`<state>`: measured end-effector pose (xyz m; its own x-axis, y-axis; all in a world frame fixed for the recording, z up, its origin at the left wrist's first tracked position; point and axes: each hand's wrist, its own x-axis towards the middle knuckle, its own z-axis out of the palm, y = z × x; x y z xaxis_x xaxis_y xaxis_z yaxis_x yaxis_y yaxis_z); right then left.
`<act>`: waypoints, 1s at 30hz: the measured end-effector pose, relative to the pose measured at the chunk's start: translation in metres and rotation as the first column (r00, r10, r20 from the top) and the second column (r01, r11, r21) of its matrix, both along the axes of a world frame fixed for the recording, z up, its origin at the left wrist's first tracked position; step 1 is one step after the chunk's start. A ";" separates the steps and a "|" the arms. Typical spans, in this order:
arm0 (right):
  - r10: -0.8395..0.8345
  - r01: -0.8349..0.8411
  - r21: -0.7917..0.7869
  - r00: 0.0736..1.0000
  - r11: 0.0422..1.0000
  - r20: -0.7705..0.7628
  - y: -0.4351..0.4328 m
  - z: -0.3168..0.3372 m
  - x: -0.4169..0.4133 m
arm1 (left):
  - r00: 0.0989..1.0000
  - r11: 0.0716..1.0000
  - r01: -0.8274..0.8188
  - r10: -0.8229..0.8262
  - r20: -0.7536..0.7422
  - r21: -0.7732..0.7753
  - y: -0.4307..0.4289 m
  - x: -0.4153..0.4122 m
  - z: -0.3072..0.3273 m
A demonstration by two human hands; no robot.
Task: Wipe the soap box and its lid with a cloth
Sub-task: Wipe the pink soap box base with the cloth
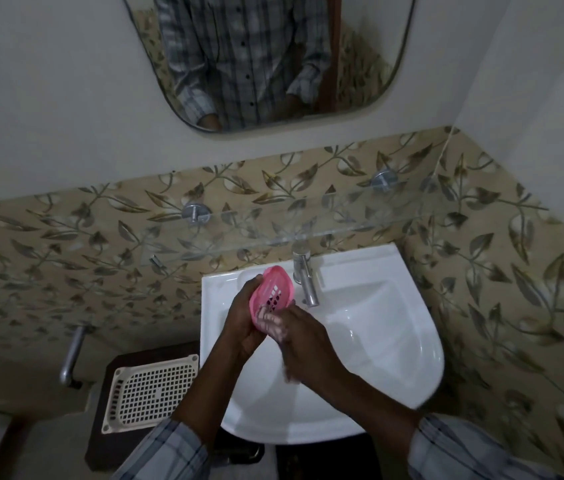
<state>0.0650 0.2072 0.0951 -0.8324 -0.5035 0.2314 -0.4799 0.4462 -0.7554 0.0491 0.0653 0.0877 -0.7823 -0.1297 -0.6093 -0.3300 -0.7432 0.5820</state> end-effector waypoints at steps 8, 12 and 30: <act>0.130 -0.138 0.201 0.990 0.970 0.049 0.015 0.004 -0.010 | 0.998 0.997 -0.054 0.055 0.035 -0.047 0.003 0.013 0.010; -0.004 0.024 -0.099 0.980 0.995 0.198 -0.014 0.018 -0.010 | 1.000 0.999 0.018 -0.018 0.010 0.028 0.008 0.007 0.018; -0.011 0.011 0.011 1.000 1.000 -0.020 -0.018 0.001 -0.005 | 0.996 0.988 0.023 -0.036 0.085 0.150 -0.002 0.007 0.000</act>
<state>0.0595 0.1890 0.0961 -0.8332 -0.4969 0.2427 -0.4900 0.4600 -0.7404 0.0557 0.0638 0.0882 -0.7272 -0.0107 -0.6864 -0.3977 -0.8084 0.4339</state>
